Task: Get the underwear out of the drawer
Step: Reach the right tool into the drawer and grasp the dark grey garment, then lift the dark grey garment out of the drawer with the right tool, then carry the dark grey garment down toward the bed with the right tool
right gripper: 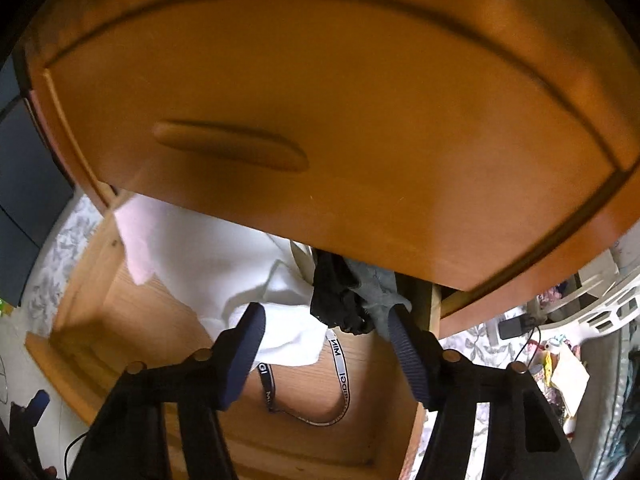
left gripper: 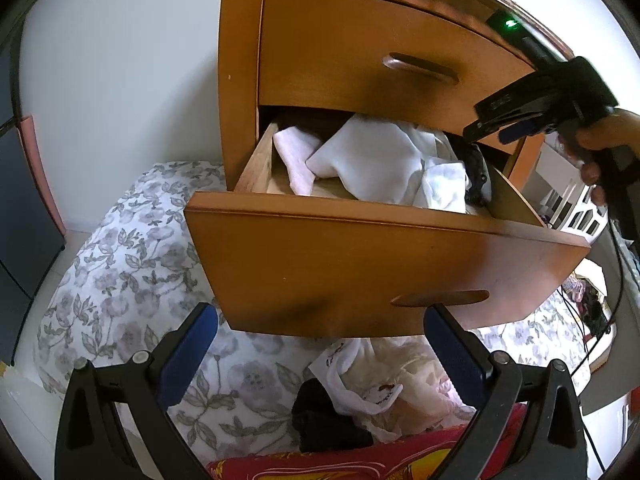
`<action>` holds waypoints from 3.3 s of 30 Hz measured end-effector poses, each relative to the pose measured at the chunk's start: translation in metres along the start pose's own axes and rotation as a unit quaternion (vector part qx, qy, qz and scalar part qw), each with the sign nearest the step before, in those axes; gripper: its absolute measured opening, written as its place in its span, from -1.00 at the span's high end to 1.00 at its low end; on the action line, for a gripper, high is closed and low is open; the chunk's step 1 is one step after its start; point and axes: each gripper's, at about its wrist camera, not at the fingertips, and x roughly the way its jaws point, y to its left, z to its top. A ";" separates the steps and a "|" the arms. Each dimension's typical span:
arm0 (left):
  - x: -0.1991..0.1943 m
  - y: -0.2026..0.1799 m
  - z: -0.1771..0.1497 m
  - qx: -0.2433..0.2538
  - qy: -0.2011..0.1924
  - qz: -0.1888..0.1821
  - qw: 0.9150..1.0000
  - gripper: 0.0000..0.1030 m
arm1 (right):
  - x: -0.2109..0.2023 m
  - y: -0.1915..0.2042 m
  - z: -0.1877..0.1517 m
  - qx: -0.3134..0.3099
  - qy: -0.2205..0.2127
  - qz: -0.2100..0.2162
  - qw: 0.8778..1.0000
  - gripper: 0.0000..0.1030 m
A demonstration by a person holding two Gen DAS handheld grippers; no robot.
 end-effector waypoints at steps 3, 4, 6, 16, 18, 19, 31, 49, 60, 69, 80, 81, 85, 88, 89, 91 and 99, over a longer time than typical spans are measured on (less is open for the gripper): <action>0.001 -0.001 0.000 0.002 0.002 0.000 1.000 -0.99 | 0.016 0.000 0.004 0.003 0.016 -0.006 1.000 -0.02; 0.002 -0.001 0.000 0.002 0.003 0.000 1.000 -0.99 | 0.019 0.000 0.005 0.002 0.018 -0.009 1.000 -0.02; 0.003 -0.001 0.000 0.003 0.005 -0.002 1.000 -0.99 | 0.026 0.004 0.006 -0.006 0.020 -0.016 1.000 0.07; 0.004 0.000 0.000 0.005 0.012 -0.005 1.000 -0.99 | 0.039 0.008 0.004 -0.032 0.030 -0.053 0.998 0.83; 0.005 -0.001 -0.001 0.006 0.014 -0.006 1.000 -0.99 | 0.036 0.004 0.003 -0.033 0.027 -0.055 0.998 0.87; 0.005 -0.001 0.000 0.007 0.014 -0.006 1.000 -0.99 | 0.034 0.002 0.002 -0.034 0.027 -0.056 0.997 0.88; 0.007 -0.001 -0.001 0.011 0.018 -0.006 1.000 -0.99 | 0.018 0.001 -0.033 -0.027 0.032 0.037 0.998 0.92; 0.007 -0.002 -0.001 0.013 0.021 -0.004 1.000 -0.99 | -0.048 -0.030 -0.025 0.103 -0.049 0.289 0.950 0.92; 0.008 -0.002 -0.002 0.013 0.024 -0.003 1.000 -0.99 | -0.111 -0.040 -0.002 0.131 -0.132 0.319 0.930 0.92; 0.007 -0.001 -0.001 0.011 0.023 -0.002 1.000 -0.99 | -0.178 -0.040 0.019 0.108 -0.187 0.303 0.928 0.92; 0.001 0.001 -0.002 0.002 0.008 0.008 1.000 -0.99 | -0.253 -0.037 0.003 0.077 -0.240 0.290 0.923 0.92; 0.000 0.002 -0.002 0.000 0.006 0.008 1.000 -0.99 | -0.258 -0.036 -0.001 0.073 -0.244 0.287 0.924 0.92; -0.005 0.003 -0.002 -0.004 -0.002 0.017 1.000 -0.99 | -0.283 -0.037 -0.028 0.058 -0.253 0.284 0.923 0.92; -0.010 0.002 -0.003 -0.003 -0.010 0.022 1.000 -0.99 | -0.297 -0.035 -0.050 0.040 -0.259 0.277 0.924 0.92; -0.011 0.002 -0.003 -0.002 -0.013 0.023 1.000 -0.99 | -0.302 -0.035 -0.058 0.032 -0.259 0.272 0.926 0.92; -0.013 0.002 -0.003 -0.001 -0.018 0.026 1.000 -0.99 | -0.309 -0.032 -0.073 0.019 -0.255 0.265 0.930 0.92; -0.018 0.002 -0.004 -0.006 -0.027 0.030 0.999 -0.99 | -0.293 -0.019 -0.117 0.005 -0.196 0.246 0.949 0.92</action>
